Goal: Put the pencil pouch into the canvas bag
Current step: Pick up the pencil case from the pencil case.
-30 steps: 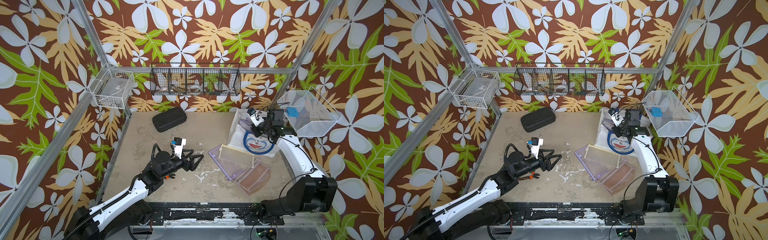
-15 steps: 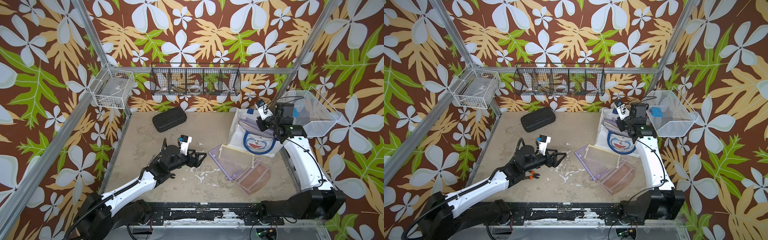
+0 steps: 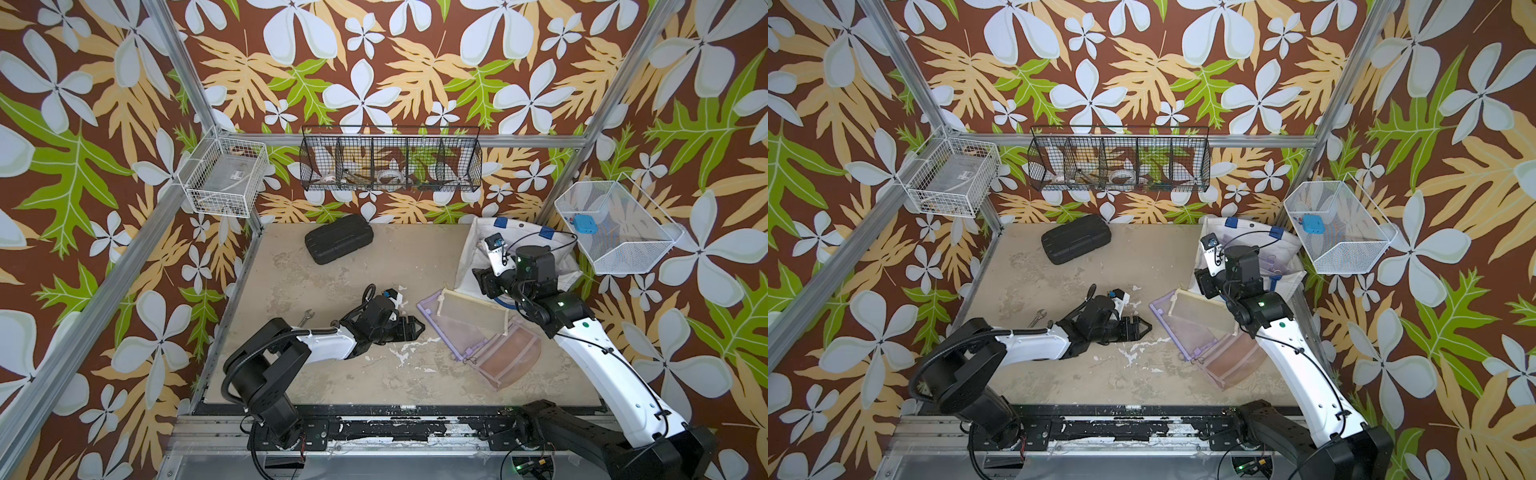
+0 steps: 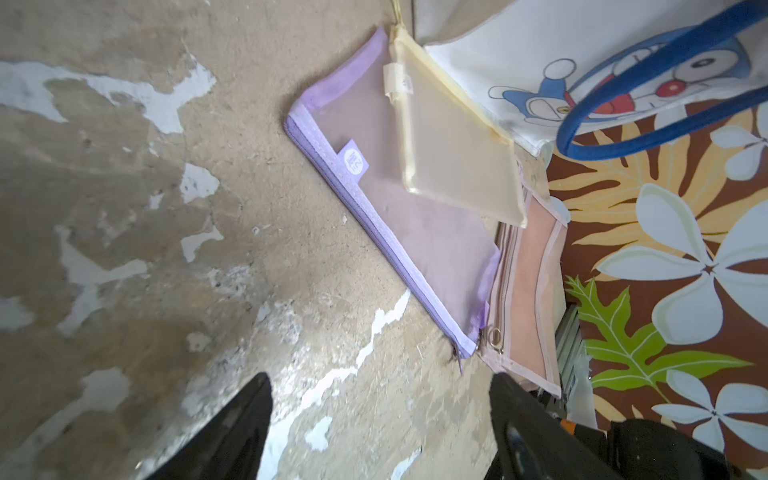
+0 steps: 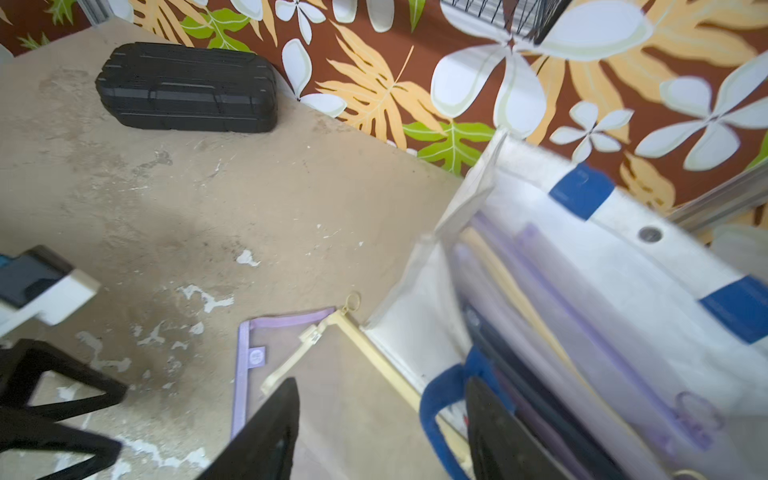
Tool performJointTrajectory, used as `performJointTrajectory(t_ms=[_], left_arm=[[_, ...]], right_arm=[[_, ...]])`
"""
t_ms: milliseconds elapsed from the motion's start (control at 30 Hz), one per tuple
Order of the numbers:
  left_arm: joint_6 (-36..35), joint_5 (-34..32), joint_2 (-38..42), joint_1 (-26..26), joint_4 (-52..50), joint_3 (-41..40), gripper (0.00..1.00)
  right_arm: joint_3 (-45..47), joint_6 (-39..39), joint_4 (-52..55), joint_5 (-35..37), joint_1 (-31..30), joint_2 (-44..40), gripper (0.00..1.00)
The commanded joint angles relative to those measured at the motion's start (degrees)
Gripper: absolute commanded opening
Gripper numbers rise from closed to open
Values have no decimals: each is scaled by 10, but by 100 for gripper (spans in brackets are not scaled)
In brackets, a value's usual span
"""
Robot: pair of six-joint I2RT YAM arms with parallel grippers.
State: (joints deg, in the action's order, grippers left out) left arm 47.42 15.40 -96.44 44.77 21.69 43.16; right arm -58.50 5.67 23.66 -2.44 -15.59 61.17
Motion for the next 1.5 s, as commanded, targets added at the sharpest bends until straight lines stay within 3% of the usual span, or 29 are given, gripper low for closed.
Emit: performJointTrajectory(t_ms=[0,233,300,333,533,633,1067,1233,1467], left_arm=[[48,4,-42,12,48,45,80],[102,-3,-145,30,69,132,66],[136,-3,-161,30,108,125,64],[156,-1,-165,30,141,118,64],[193,2,-200,35,187,135,58],[213,18,-218,35,225,138,46],[258,17,-283,30,280,171,44],[280,8,-311,26,315,188,33],[280,2,-333,23,315,221,28]], right_arm=[[45,-62,-17,-30,-1,-42,67],[122,-79,-42,-50,-1,-139,77],[146,-86,-60,-43,-1,-168,96],[158,-87,-69,-38,-1,-183,100],[175,-78,-70,-19,-1,-203,100],[166,-73,-66,-20,-1,-195,100],[170,-72,-65,-22,-1,-180,100],[172,-70,-61,-18,-1,-184,100],[178,-81,-78,-27,-1,-167,100]])
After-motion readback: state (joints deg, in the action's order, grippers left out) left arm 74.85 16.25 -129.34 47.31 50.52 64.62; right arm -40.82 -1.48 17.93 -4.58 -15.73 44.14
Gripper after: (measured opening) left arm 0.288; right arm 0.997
